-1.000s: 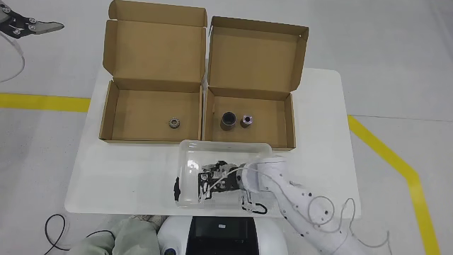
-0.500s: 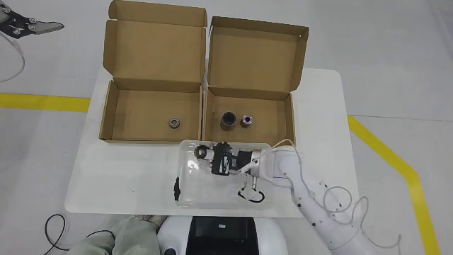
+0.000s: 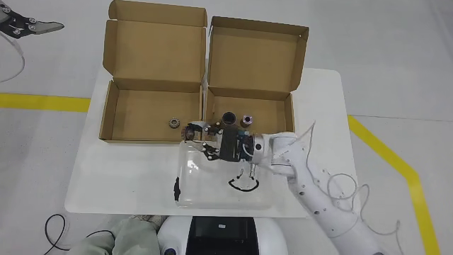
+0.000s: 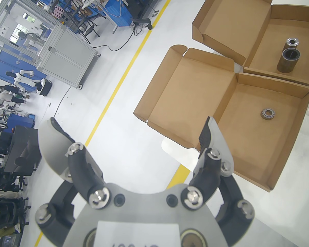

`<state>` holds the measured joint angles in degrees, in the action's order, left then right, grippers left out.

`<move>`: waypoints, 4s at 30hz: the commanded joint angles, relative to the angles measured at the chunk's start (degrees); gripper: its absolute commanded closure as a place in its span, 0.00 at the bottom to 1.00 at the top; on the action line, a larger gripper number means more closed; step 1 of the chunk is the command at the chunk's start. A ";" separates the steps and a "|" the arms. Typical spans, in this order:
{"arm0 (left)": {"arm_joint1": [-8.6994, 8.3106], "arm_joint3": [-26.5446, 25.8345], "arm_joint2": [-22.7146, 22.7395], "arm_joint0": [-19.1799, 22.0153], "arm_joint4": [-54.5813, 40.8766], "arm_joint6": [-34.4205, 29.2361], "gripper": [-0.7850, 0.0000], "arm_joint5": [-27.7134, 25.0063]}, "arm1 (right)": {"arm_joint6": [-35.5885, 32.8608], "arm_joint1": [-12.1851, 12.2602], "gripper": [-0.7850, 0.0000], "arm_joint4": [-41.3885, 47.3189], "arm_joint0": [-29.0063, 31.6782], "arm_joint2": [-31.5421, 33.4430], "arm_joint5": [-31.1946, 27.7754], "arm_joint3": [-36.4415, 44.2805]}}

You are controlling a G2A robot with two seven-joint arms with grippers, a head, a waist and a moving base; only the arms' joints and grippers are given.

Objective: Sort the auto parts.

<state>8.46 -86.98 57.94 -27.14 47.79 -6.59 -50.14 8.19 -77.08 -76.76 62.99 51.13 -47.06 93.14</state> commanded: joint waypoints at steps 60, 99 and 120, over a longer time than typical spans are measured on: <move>0.00 0.00 0.00 0.00 0.00 0.00 0.00 0.00 | 1.00 -1.34 1.00 -5.36 -2.26 -2.96 14.29 9.43; 0.00 0.00 0.00 0.00 0.00 0.00 0.00 0.00 | -26.04 -13.75 1.00 1.86 -22.20 -21.25 25.98 -27.23; 0.00 0.00 0.00 0.00 0.00 0.00 0.00 0.00 | -27.63 -21.44 0.82 3.40 -27.68 -25.29 29.17 -43.36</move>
<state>8.46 -86.98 57.94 -27.14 47.79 -6.59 -50.14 -19.48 -98.31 -73.10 35.43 25.93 -18.11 50.15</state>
